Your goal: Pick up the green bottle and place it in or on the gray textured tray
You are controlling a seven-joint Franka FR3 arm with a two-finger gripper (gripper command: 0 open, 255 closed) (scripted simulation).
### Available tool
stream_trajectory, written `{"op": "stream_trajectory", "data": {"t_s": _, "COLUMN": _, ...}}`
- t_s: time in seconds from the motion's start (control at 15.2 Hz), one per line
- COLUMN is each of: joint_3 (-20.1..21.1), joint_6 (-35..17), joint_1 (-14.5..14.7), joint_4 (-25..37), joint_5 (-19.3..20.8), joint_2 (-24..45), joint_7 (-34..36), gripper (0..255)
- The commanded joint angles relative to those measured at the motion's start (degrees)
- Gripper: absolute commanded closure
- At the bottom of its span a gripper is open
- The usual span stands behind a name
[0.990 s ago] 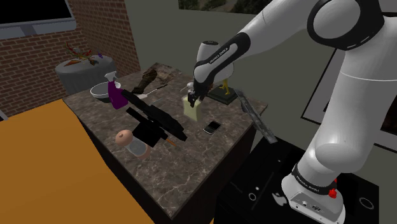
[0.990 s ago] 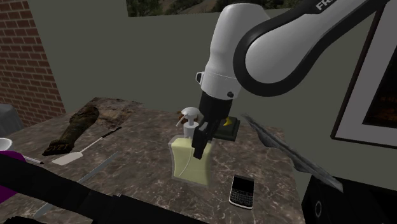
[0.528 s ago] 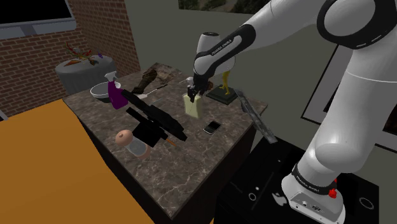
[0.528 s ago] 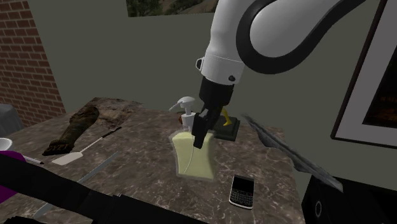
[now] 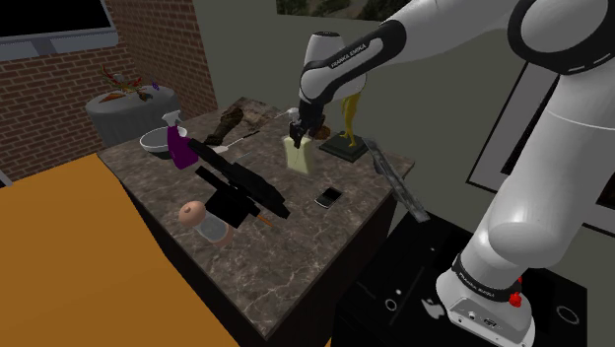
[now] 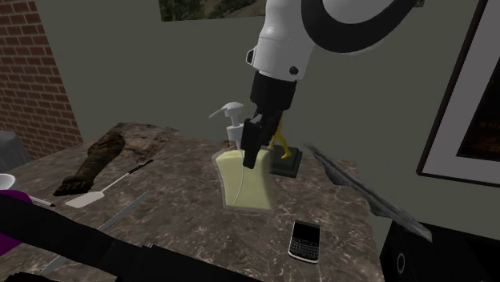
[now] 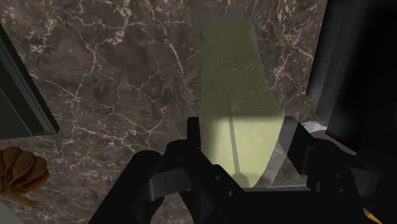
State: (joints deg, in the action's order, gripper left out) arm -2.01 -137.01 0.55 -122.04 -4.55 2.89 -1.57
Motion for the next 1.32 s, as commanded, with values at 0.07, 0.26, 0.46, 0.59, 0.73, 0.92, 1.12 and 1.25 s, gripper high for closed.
{"op": "stream_trajectory", "data": {"t_s": 0.07, "joint_3": -0.06, "joint_6": 2.24, "joint_1": -0.04, "joint_4": 1.18, "joint_5": 0.2, "joint_2": -1.06, "joint_7": 0.16, "gripper": 255}}
{"op": "stream_trajectory", "data": {"t_s": 0.26, "joint_3": -0.08, "joint_6": 4.46, "joint_1": -0.06, "joint_4": 2.48, "joint_5": 0.4, "joint_2": -1.99, "joint_7": 0.37, "gripper": 255}}
{"op": "stream_trajectory", "data": {"t_s": 0.46, "joint_3": -0.59, "joint_6": 5.69, "joint_1": -0.59, "joint_4": 1.7, "joint_5": 0.29, "joint_2": -3.94, "joint_7": -0.67, "gripper": 255}}
{"op": "stream_trajectory", "data": {"t_s": 0.59, "joint_3": -1.69, "joint_6": 5.43, "joint_1": -1.63, "joint_4": -1.44, "joint_5": -0.07, "joint_2": -6.68, "joint_7": -3.05, "gripper": 255}}
{"op": "stream_trajectory", "data": {"t_s": 0.73, "joint_3": -2.92, "joint_6": 5.32, "joint_1": -2.66, "joint_4": -4.31, "joint_5": -0.29, "joint_2": -9.29, "joint_7": -5.46, "gripper": 255}}
{"op": "stream_trajectory", "data": {"t_s": 0.92, "joint_3": -4.98, "joint_6": 5.42, "joint_1": -4.21, "joint_4": -8.13, "joint_5": -0.36, "joint_2": -12.98, "joint_7": -9.11, "gripper": 255}}
{"op": "stream_trajectory", "data": {"t_s": 1.12, "joint_3": -7.26, "joint_6": 5.81, "joint_1": -5.83, "joint_4": -11.37, "joint_5": -0.1, "joint_2": -16.37, "joint_7": -12.79, "gripper": 255}}
{"op": "stream_trajectory", "data": {"t_s": 1.25, "joint_3": -8.89, "joint_6": 6.2, "joint_1": -6.97, "joint_4": -13.21, "joint_5": 0.24, "joint_2": -18.44, "joint_7": -15.27, "gripper": 255}}
